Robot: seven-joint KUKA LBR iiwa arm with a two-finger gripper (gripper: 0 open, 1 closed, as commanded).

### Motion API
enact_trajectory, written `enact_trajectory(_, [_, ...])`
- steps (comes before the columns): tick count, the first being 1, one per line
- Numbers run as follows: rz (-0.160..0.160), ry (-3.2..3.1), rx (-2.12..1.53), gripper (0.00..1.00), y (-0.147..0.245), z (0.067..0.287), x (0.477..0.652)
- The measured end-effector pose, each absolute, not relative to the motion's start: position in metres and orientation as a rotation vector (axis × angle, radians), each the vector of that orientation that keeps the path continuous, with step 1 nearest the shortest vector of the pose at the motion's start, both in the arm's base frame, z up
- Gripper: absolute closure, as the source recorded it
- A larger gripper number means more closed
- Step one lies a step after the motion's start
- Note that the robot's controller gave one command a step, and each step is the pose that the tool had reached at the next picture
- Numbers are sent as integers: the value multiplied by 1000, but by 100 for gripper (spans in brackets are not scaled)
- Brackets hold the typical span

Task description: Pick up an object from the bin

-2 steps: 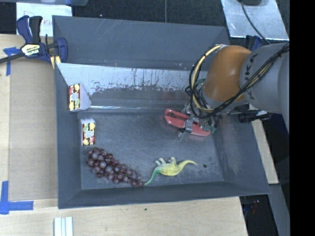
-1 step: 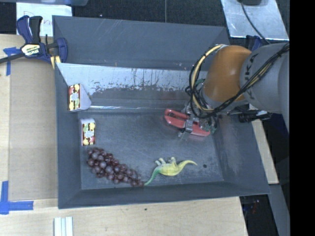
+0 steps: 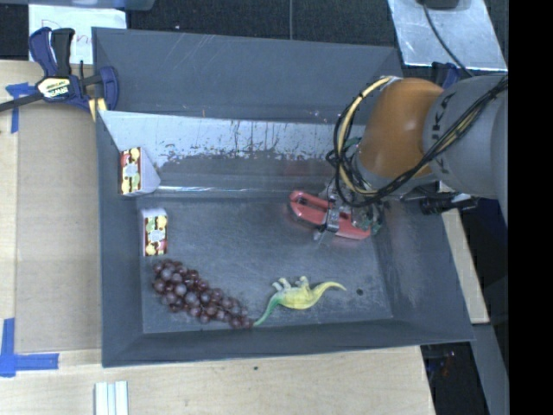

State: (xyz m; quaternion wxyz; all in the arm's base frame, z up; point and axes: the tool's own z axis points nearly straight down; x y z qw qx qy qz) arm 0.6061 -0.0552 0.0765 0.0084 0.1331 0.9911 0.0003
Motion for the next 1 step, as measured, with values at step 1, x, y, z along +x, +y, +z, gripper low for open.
enact_trajectory(1, [1,3105,417,100,-55,93,604])
